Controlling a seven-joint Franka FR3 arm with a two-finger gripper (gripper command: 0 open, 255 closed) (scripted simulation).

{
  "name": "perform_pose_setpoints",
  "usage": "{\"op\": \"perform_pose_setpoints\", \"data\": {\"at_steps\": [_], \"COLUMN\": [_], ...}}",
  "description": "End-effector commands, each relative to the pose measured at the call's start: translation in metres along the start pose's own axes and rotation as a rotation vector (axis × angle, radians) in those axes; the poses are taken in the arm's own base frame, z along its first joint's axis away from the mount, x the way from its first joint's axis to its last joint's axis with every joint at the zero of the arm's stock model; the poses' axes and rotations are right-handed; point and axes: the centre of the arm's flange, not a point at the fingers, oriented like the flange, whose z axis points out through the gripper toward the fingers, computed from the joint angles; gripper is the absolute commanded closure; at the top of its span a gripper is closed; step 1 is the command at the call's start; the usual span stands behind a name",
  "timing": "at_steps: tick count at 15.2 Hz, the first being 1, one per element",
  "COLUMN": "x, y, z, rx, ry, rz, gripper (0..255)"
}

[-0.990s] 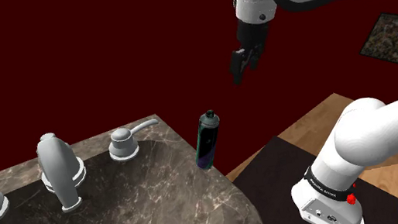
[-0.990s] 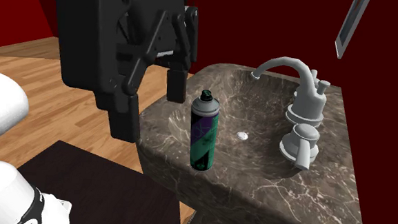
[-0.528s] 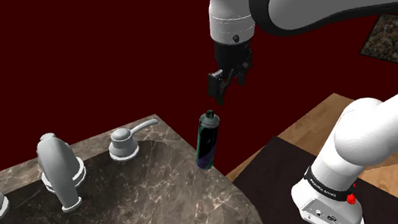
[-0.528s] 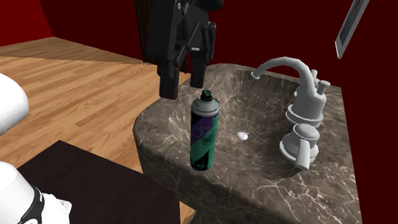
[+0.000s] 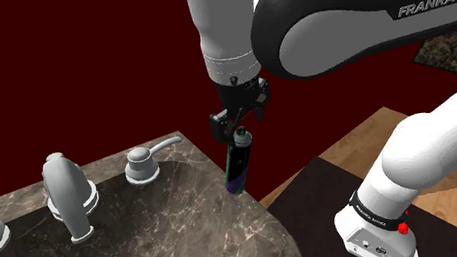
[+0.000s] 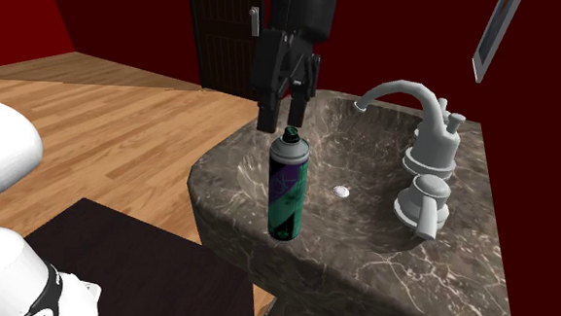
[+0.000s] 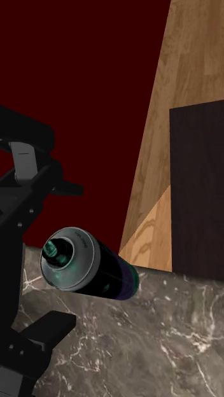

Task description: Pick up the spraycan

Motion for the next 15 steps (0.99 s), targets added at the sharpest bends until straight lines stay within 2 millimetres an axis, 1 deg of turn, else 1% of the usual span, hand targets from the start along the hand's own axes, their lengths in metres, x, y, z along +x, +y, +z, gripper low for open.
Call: {"op": "perform_pose_setpoints", "data": {"at_steps": [1,4,6,7,15], "x": [-0.001,-0.001,-0.001,-0.001,-0.002], "y": [-0.005,-0.011,-0.012,-0.012,-0.012], "z": [0.008,0.023,0.026,0.025,0.025], "rx": [-0.001,-0.001,-0.001,-0.001,-0.001], "ry": [0.0,0.0,0.0,0.0,0.0], "rz": [0.002,0.002,0.002,0.002,0.002], "gripper": [0,0,0,255,255]}}
